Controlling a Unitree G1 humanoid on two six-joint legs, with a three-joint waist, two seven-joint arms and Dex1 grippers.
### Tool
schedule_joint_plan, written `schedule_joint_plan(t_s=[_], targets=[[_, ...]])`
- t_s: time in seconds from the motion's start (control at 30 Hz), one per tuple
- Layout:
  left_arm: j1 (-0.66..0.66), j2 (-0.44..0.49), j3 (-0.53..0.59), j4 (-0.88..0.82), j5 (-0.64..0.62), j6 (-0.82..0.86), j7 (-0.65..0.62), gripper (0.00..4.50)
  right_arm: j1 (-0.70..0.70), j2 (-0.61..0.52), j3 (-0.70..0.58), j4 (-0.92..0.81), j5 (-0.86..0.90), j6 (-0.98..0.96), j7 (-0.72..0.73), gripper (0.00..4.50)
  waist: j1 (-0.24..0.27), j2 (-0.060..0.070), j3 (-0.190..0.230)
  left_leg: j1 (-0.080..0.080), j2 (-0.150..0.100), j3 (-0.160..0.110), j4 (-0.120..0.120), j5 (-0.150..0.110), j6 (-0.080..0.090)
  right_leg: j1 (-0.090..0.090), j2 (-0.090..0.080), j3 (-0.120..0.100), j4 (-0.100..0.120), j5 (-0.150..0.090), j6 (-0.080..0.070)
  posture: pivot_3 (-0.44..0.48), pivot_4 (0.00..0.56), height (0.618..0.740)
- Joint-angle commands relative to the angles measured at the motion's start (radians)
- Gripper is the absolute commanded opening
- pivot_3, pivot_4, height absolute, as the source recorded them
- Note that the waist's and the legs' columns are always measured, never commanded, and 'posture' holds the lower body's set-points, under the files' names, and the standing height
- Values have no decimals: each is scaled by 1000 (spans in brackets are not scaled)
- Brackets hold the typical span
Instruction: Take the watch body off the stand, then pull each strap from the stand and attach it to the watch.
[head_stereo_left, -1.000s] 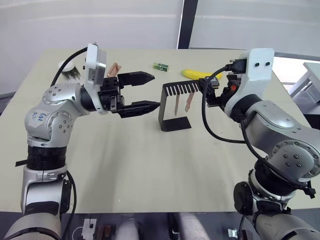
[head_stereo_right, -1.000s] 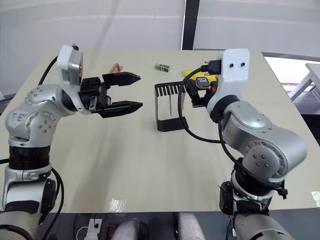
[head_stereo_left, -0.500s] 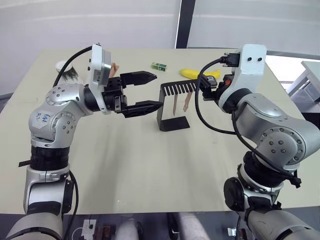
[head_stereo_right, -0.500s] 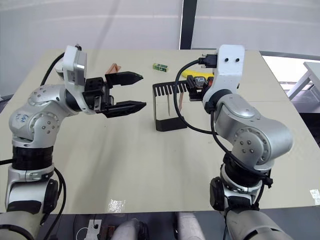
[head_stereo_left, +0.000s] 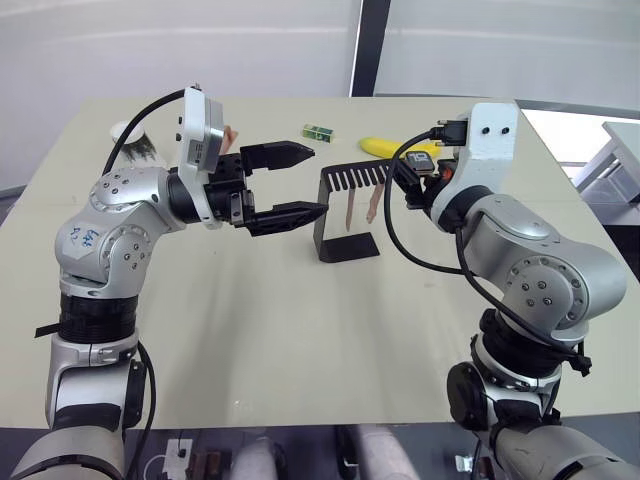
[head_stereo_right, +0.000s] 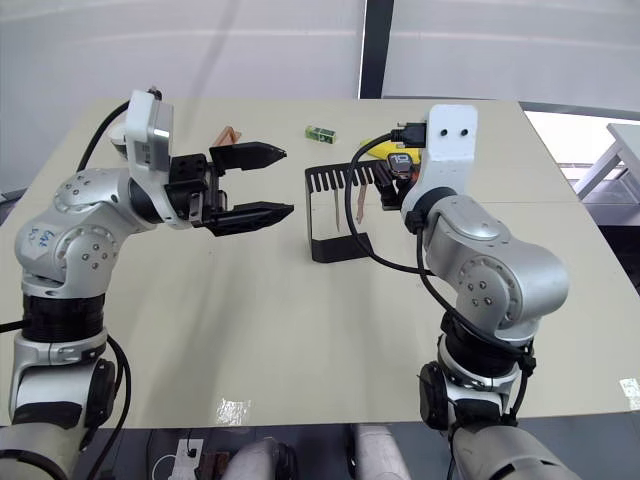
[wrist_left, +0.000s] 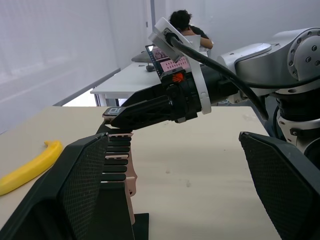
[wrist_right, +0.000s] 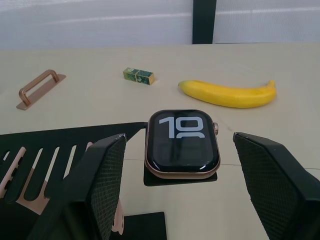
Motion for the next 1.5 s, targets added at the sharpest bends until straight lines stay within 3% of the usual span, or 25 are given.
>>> schedule_joint_plan(t_s=[0.03, 1.1, 1.33, 1.5], targets=[[1, 12, 20, -36, -4, -8, 3, 4500, -9, 1, 9, -12, -17, -31, 23, 3639, 0, 0, 0, 0, 0, 0, 0, 0, 0, 0, 0, 0, 0, 0, 0, 0, 150, 740], [16, 13, 21, -39, 5, -24, 3, 4500, -53, 16, 12, -5, -63, -52, 54, 3639, -1, 0, 0, -2, 0, 0, -2, 0, 0, -2, 0, 0, -1, 0, 0, 0, 150, 740], [19, 12, 21, -45, 4, -25, 5, 4500, -47, 12, 16, 20, -70, -72, 58, 3639, -2, 0, 0, -14, 0, 0, 2, 0, 0, -15, 0, 0, 2, 0, 0, 0, 150, 740], [18, 13, 21, -44, 5, -26, 5, 4500, -46, 10, 15, 35, -74, -83, 62, 3639, -10, 0, 0, -15, 0, 0, 2, 1, 0, -16, -1, 0, 1, 0, 0, 0, 150, 740]])
